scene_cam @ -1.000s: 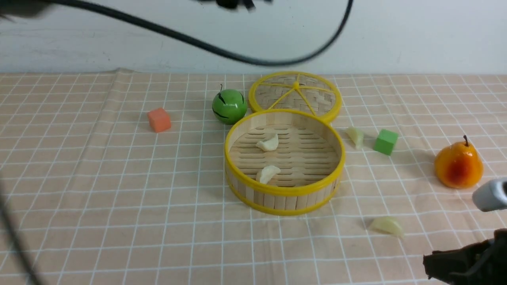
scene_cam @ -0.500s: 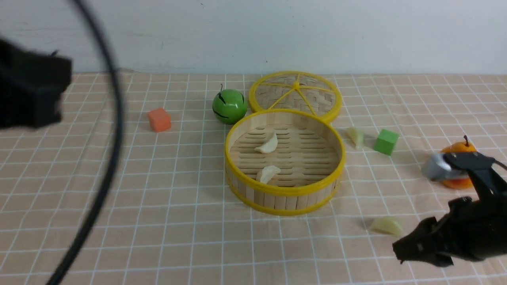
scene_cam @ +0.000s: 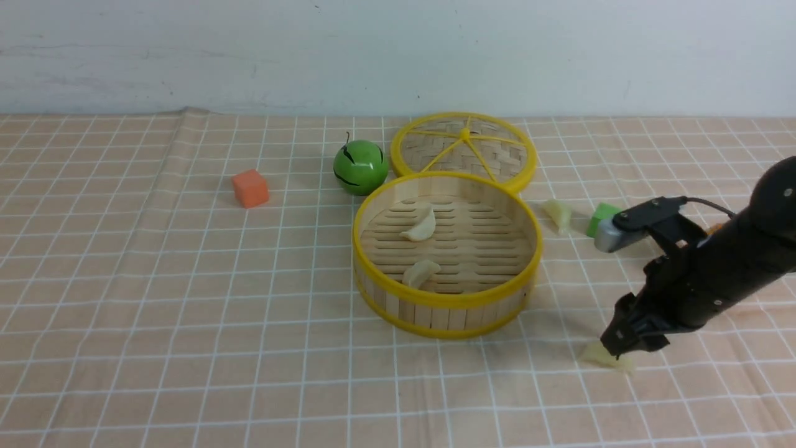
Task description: Put the dumplings into the steamer on the table with the brown tablecloth.
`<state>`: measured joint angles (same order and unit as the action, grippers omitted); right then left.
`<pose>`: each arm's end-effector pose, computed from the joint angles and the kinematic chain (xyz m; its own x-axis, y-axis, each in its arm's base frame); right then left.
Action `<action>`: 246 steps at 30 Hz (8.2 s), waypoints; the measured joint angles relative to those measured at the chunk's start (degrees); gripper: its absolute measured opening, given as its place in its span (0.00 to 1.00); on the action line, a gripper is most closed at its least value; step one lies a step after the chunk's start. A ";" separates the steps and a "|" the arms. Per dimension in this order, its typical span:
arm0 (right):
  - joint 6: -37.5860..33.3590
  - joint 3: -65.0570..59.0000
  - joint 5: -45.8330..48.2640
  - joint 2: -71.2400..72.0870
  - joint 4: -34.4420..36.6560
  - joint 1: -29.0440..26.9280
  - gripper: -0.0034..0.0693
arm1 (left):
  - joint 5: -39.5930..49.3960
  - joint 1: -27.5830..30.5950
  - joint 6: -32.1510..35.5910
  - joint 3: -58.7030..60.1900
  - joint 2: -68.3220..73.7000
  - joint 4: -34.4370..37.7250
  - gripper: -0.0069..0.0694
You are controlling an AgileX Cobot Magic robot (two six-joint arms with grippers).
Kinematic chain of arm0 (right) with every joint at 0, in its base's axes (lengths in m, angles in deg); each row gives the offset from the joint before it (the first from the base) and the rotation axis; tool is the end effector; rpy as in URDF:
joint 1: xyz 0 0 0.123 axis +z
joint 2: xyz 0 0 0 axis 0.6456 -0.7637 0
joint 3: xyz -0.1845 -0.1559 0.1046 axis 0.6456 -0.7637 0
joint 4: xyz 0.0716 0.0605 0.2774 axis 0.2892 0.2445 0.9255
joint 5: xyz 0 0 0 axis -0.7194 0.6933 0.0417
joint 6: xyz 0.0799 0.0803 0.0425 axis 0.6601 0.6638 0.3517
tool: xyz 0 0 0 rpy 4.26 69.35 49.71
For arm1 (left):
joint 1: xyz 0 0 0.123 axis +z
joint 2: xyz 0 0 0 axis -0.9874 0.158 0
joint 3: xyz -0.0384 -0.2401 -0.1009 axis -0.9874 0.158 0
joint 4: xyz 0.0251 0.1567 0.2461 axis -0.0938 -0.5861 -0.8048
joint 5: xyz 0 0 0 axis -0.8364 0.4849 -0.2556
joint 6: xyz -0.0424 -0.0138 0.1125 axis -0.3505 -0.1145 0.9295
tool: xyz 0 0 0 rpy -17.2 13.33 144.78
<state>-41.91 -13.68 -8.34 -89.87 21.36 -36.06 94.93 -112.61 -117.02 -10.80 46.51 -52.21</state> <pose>0.3851 0.0634 0.0990 -0.8271 -0.3984 -0.3964 -0.4852 0.8621 0.1460 0.1364 -0.0388 0.2901 -0.3955 -0.0010 -0.9185 0.1670 0.9833 -0.0730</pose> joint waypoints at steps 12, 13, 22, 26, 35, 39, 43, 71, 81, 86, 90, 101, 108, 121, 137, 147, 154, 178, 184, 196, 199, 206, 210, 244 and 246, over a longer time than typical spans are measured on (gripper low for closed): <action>-4.51 2.85 5.35 -2.99 0.89 0.63 0.46 | -10.35 0.00 0.88 8.72 0.49 -2.44 0.07; -4.51 3.50 6.74 -3.05 0.60 0.63 0.45 | -10.42 0.00 0.88 8.72 0.49 -2.49 0.07; -4.51 15.52 20.33 -0.26 3.16 5.90 0.05 | -11.47 0.00 0.88 8.72 0.49 -3.46 0.07; -3.75 21.22 20.88 0.15 -0.33 9.94 0.05 | -12.33 0.00 0.88 8.72 0.49 -4.13 0.07; 24.66 22.16 23.59 -4.33 -20.84 11.23 0.32 | -12.74 0.00 0.88 8.72 0.49 -4.39 0.07; 29.83 22.16 24.66 -9.32 -19.64 11.23 0.53 | -13.32 0.00 0.88 8.72 0.49 -4.41 0.07; 30.32 22.16 28.29 -13.19 -17.61 11.29 0.58 | -13.32 0.00 0.88 8.72 0.49 -4.41 0.07; 14.71 40.92 15.96 -17.76 -11.42 19.39 0.38 | -13.29 0.00 0.83 8.72 0.49 -4.40 0.09; 25.34 44.58 18.22 -18.91 -15.26 19.39 0.71 | -12.31 0.00 0.83 8.72 0.49 -3.91 0.09; 27.98 52.40 19.60 -17.02 -21.23 17.72 0.79 | -12.25 0.00 0.83 8.72 0.49 -3.75 0.10; 35.34 55.19 14.30 -17.27 -25.76 12.34 0.79 | -12.44 0.00 0.83 8.72 0.49 -3.98 0.10; 39.02 55.22 6.10 -30.54 -16.88 3.32 0.78 | -12.87 0.00 0.83 8.72 0.49 -4.39 0.11; 31.40 55.28 4.36 -34.10 -15.12 3.61 0.57 | -12.82 0.00 0.83 8.90 0.49 -4.76 0.11; 25.20 62.91 15.46 -25.18 -6.30 4.62 0.38 | -12.87 0.00 0.83 8.95 0.49 -6.15 0.12; 29.31 60.41 16.15 -30.53 -12.15 15.68 0.66 | -13.24 0.00 0.83 8.95 0.49 -6.28 0.13; 30.30 60.30 23.06 -11.22 -15.42 13.91 0.79 | -13.26 0.00 0.83 8.95 0.49 -6.32 0.14; 30.01 60.55 23.85 12.99 -18.65 11.81 0.35 | -13.26 0.00 0.83 8.95 0.49 -6.34 0.14; 34.99 -41.13 -61.24 83.72 -34.67 11.81 0.03 | -13.26 0.00 0.83 8.95 0.49 -6.39 0.18; 34.99 -49.58 -55.06 83.72 -34.67 11.81 0.03 | -13.26 0.00 0.83 8.95 0.49 -6.39 0.19; 35.02 -63.80 -44.56 83.72 -32.49 11.81 0.04 | -13.26 0.00 0.83 8.95 0.49 -6.39 0.21; 35.02 -65.43 -41.31 85.15 -28.77 11.81 0.04 | -13.32 0.00 0.83 8.95 0.49 -6.39 0.21; 35.02 -65.49 -29.26 100.34 -24.40 6.74 0.05 | -13.03 0.00 0.83 8.95 0.49 -6.38 0.22; 36.00 -65.49 -20.98 105.29 -23.46 3.05 0.05 | -12.65 0.00 0.83 8.95 0.49 -6.38 0.22; 42.86 -64.90 -16.84 105.41 -23.73 1.82 0.11 | -12.73 0.00 0.83 9.39 0.49 -6.55 0.26; 42.86 -64.90 -16.78 105.41 -23.73 1.82 0.11 | -14.14 0.00 0.83 11.20 -0.05 -6.73 0.26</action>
<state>0.95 -78.58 -25.12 15.54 -2.37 -34.24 80.79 -112.61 -116.19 0.40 46.46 -58.94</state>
